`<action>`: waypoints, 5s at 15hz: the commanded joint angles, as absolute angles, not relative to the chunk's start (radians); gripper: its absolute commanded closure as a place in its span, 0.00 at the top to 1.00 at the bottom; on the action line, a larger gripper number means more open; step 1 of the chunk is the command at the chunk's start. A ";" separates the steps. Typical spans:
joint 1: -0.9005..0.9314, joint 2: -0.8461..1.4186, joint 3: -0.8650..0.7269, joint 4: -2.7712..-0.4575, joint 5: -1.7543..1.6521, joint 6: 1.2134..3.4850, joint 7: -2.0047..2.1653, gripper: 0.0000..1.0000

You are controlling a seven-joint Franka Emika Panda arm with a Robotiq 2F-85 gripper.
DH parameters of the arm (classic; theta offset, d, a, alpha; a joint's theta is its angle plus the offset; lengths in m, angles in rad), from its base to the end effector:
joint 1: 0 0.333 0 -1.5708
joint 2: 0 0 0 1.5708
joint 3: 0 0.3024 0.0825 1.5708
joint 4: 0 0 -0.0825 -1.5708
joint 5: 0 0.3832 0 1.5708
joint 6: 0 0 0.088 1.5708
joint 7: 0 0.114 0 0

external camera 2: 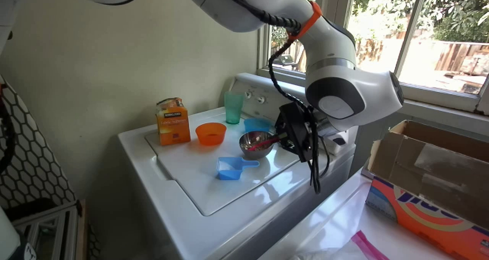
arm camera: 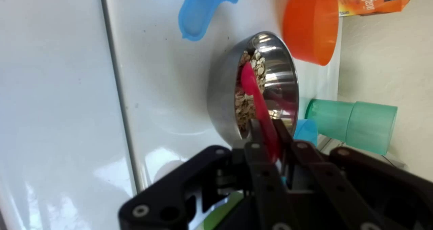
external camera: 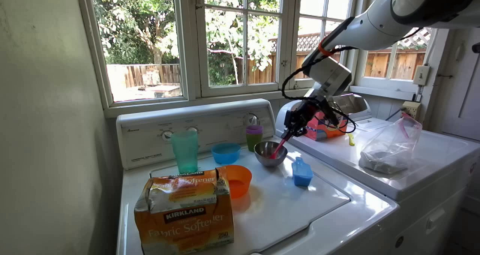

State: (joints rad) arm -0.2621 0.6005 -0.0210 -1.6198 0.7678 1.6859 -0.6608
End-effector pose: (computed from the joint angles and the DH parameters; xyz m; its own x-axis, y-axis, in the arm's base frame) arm 0.6243 -0.1056 0.2492 0.9902 0.1087 -0.0873 0.0048 -0.6526 -0.7577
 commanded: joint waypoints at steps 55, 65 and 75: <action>-0.177 0.703 0.039 -1.432 0.756 1.300 -0.828 0.03; -0.143 0.689 0.058 -1.432 0.709 1.317 -0.835 0.03; -0.149 0.712 0.068 -1.395 0.747 1.320 -0.823 0.03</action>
State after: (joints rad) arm -0.1438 0.7069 0.0547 -1.3945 0.7353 1.3018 -0.8245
